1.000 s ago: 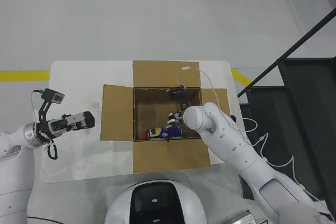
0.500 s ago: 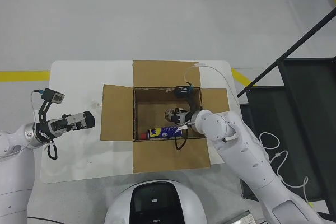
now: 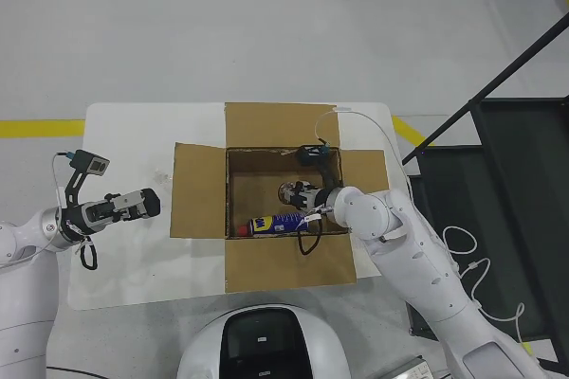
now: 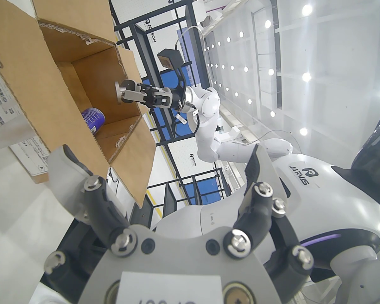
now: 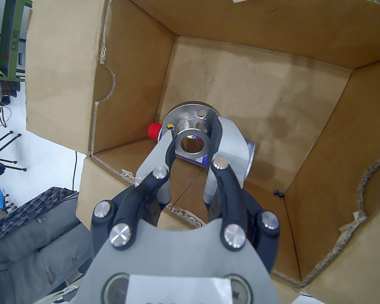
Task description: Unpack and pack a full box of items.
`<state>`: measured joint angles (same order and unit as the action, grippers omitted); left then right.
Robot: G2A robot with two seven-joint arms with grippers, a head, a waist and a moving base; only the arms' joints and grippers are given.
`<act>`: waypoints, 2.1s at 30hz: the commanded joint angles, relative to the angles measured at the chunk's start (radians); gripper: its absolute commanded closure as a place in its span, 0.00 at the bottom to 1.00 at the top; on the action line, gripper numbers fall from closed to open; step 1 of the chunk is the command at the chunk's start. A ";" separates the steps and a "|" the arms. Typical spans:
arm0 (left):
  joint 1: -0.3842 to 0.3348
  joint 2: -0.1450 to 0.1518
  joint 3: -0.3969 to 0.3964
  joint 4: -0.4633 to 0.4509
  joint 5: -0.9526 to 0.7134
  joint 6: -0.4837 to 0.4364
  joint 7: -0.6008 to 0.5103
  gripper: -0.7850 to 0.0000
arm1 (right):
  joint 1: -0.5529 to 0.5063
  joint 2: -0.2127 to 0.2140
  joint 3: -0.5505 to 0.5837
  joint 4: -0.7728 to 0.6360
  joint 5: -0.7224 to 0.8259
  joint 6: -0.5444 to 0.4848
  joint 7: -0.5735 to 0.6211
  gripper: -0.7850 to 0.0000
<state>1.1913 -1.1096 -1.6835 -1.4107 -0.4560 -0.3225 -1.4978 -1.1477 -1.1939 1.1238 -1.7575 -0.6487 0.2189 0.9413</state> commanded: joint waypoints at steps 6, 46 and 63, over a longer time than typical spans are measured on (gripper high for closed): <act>0.000 0.000 0.000 0.000 0.000 0.000 0.000 0.00 | 0.000 0.000 0.000 0.000 0.000 0.000 0.000 1.00; 0.000 0.000 0.000 0.000 0.000 0.000 0.000 0.00 | -0.086 0.026 0.098 -0.208 -0.035 0.033 0.106 1.00; 0.000 0.000 0.000 0.000 0.000 0.000 0.000 0.00 | -0.594 0.080 0.584 -0.503 -0.062 -0.077 0.095 1.00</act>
<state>1.1913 -1.1096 -1.6835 -1.4107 -0.4560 -0.3225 -1.4978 -1.7062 -1.1141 1.6714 -2.2694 -0.7231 0.1548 1.0552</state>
